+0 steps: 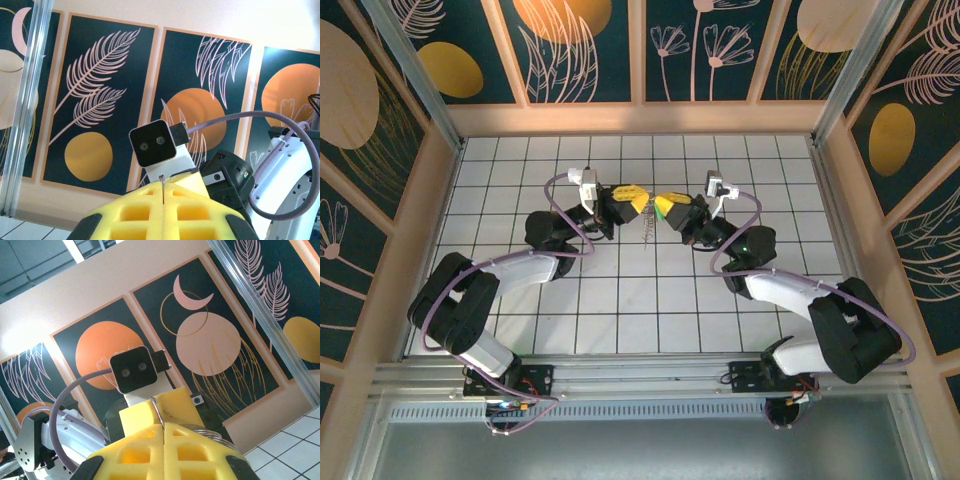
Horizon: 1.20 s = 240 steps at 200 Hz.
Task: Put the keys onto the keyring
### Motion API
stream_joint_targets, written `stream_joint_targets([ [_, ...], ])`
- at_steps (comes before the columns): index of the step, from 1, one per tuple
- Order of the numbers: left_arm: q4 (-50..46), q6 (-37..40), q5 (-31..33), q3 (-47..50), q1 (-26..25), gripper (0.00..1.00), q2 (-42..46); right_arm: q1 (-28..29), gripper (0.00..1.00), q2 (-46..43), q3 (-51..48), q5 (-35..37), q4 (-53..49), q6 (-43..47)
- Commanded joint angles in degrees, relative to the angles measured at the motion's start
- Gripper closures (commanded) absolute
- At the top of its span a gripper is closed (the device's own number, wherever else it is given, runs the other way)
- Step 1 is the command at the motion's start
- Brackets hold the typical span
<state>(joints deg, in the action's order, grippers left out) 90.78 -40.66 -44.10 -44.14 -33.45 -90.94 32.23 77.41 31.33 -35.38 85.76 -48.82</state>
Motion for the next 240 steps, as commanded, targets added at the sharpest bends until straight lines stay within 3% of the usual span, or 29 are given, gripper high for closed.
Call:
stream_joint_targets([
  [1,11.5,-0.6,0.8,-0.8,-0.3,1.0,0.2,-0.3,1.0,1.4,-0.9,0.0,3.5,-2.1],
  [113,11.0,-0.5,1.0,-1.5,-0.5,1.0,-0.4,1.5,1.0,4.0,0.9,-2.4,4.2,-3.9],
  [140,10.9,-0.5,1.1,-1.5,-0.4,1.0,-0.6,1.0,0.73,2.7,0.7,-2.8,3.1,-3.5],
  [159,10.8,-0.5,1.2,-1.6,-0.5,1.0,-0.7,0.4,0.63,1.2,0.1,-3.1,1.9,-3.1],
  [210,10.6,-0.5,1.5,-1.9,-0.4,1.0,-1.3,-0.6,0.54,-7.1,-2.0,-3.3,-5.7,1.0],
  [240,10.9,-1.1,1.8,-2.3,-0.4,1.0,-1.8,-5.2,0.53,-12.9,-2.4,-2.9,-11.7,4.4],
])
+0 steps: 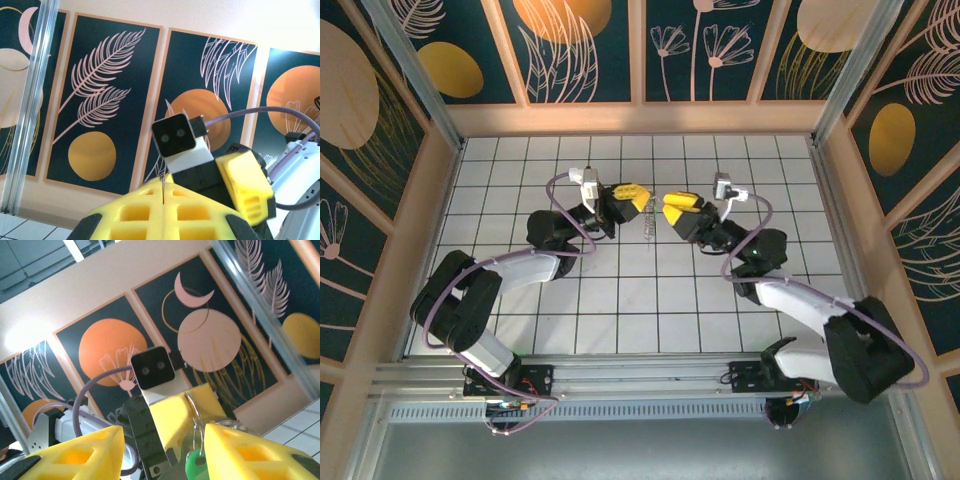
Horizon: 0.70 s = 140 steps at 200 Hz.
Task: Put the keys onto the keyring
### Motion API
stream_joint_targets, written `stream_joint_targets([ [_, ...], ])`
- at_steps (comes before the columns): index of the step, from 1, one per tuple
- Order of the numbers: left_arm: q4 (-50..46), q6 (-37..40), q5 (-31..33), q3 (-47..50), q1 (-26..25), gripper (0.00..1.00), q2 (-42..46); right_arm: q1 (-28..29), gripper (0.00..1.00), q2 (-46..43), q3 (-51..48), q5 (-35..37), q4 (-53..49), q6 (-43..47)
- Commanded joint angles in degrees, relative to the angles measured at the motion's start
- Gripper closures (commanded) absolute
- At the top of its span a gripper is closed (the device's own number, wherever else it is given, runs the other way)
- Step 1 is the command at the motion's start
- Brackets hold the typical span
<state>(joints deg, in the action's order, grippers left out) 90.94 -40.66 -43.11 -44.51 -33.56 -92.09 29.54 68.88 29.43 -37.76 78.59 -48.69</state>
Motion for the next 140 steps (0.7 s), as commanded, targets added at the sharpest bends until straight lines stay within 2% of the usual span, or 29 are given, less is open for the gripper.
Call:
stream_joint_targets([
  [1,10.8,-1.1,0.8,-2.0,-0.3,1.0,-0.6,-2.6,0.53,-4.5,-0.4,-0.5,-4.7,4.3],
  [57,12.9,-4.3,1.5,-2.9,-0.4,1.0,-2.3,-5.6,0.47,-3.7,5.3,-5.6,-13.7,12.3],
  [91,13.2,-5.3,1.9,-3.3,-0.8,1.0,-2.8,-5.3,0.46,1.0,8.2,-10.6,-12.0,13.0],
  [140,13.2,-5.4,2.2,-3.1,-0.9,1.0,-2.4,-3.4,0.47,3.9,9.6,-11.9,-10.7,13.2],
])
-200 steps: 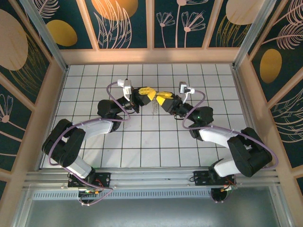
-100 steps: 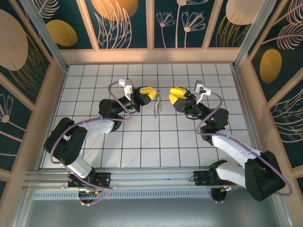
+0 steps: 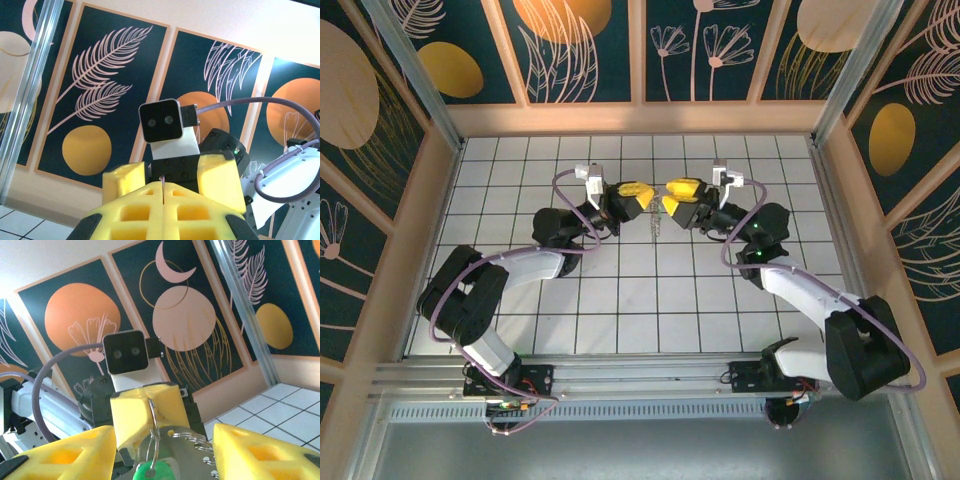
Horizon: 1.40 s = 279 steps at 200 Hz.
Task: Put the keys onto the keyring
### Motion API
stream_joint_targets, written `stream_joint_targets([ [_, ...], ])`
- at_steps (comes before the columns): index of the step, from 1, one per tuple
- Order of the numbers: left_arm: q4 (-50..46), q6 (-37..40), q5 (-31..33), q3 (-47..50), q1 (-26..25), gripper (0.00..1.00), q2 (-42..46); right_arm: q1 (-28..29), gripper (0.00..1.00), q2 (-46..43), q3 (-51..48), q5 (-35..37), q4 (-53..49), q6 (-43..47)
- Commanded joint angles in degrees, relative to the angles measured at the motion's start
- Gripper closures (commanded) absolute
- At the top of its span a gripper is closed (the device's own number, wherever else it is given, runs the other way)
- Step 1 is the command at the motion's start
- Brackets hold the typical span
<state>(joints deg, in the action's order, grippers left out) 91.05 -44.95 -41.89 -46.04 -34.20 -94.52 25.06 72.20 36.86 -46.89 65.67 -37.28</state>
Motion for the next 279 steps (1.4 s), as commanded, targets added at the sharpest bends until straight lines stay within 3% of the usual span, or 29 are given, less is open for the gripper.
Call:
stream_joint_targets([
  [1,13.0,-1.1,1.0,-1.5,-0.3,1.0,0.0,1.1,0.47,0.6,2.2,-2.8,2.2,1.8],
  [157,13.1,-1.2,0.9,-1.5,-0.7,1.0,-0.2,1.5,0.54,2.5,3.3,-1.4,4.1,1.2],
  [182,13.0,-1.1,0.9,-1.7,-0.8,1.0,-0.4,1.5,0.65,2.6,3.5,-1.6,3.9,1.2],
  [232,12.6,-1.3,0.9,-2.1,-0.8,1.0,-0.7,1.0,1.0,2.1,3.4,-2.1,2.9,1.6],
  [256,9.8,-0.6,1.5,-2.6,-0.9,1.0,-0.2,0.5,1.0,1.3,4.0,-1.8,-0.6,3.5],
  [279,3.9,3.5,2.8,-2.4,-0.8,0.81,1.9,-0.2,1.0,0.2,4.9,-1.0,-7.6,7.1],
])
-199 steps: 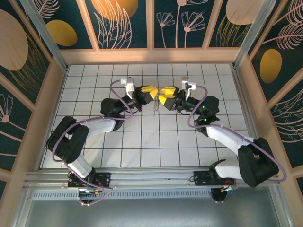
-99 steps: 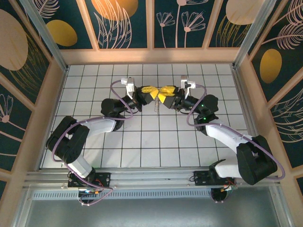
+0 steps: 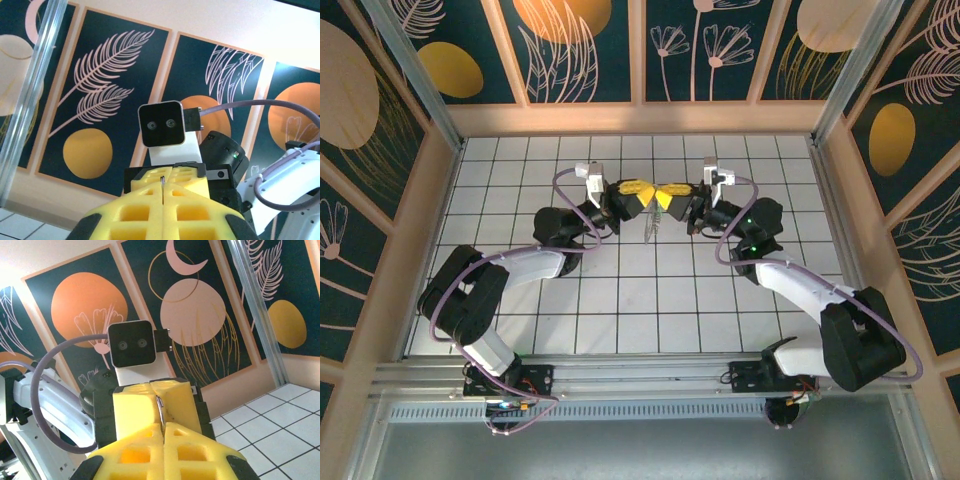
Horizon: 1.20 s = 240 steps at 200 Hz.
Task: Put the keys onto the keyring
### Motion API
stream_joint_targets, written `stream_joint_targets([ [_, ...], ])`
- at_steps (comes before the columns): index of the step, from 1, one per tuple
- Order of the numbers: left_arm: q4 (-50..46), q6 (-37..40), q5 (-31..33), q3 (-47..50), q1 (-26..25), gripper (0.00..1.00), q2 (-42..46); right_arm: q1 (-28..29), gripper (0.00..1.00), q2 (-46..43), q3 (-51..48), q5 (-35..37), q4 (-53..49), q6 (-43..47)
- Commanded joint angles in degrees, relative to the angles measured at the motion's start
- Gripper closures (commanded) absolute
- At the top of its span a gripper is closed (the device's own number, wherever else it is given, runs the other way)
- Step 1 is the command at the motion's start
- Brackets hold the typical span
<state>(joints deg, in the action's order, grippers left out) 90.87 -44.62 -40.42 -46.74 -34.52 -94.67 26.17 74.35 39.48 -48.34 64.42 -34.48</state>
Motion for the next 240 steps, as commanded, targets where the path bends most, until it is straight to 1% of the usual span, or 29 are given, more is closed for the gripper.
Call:
stream_joint_targets([
  [1,3.6,3.4,1.4,-1.7,-0.5,0.8,2.2,-1.4,1.0,-2.0,2.3,0.5,-6.6,4.6],
  [20,-2.8,8.0,2.5,-1.7,-0.5,0.7,4.8,-2.5,1.0,-2.4,3.0,0.8,-11.5,6.8],
  [47,-13.0,15.5,4.7,-2.1,-0.4,0.61,8.7,-4.2,1.0,-2.5,3.8,0.7,-16.5,9.6],
  [90,-43.1,32.9,4.1,-8.6,0.0,0.59,12.9,-4.7,1.0,-2.5,9.9,1.8,-34.4,22.7],
  [112,-54.9,39.5,2.9,-13.8,0.7,0.58,12.8,-4.7,1.0,-1.9,13.5,2.7,-43.4,29.5],
  [142,-64.6,44.7,-0.6,-18.2,3.0,0.58,11.7,-4.7,1.0,-0.3,18.5,3.0,-55.3,38.5],
  [169,-73.8,49.2,-5.5,-23.6,5.0,0.57,9.3,-4.9,1.0,2.0,22.9,2.1,-64.2,44.6],
  [189,-82.3,53.5,-9.1,-27.9,5.9,0.56,7.1,-5.3,1.0,3.3,24.9,0.4,-67.5,47.1],
  [208,-90.3,57.6,-10.4,-31.7,6.3,0.56,4.8,-5.6,1.0,4.3,26.1,-1.3,-68.9,48.2],
  [240,-95.4,60.2,-12.9,-34.1,7.1,0.56,1.9,-5.7,1.0,6.3,28.8,-3.7,-72.8,50.4],
])
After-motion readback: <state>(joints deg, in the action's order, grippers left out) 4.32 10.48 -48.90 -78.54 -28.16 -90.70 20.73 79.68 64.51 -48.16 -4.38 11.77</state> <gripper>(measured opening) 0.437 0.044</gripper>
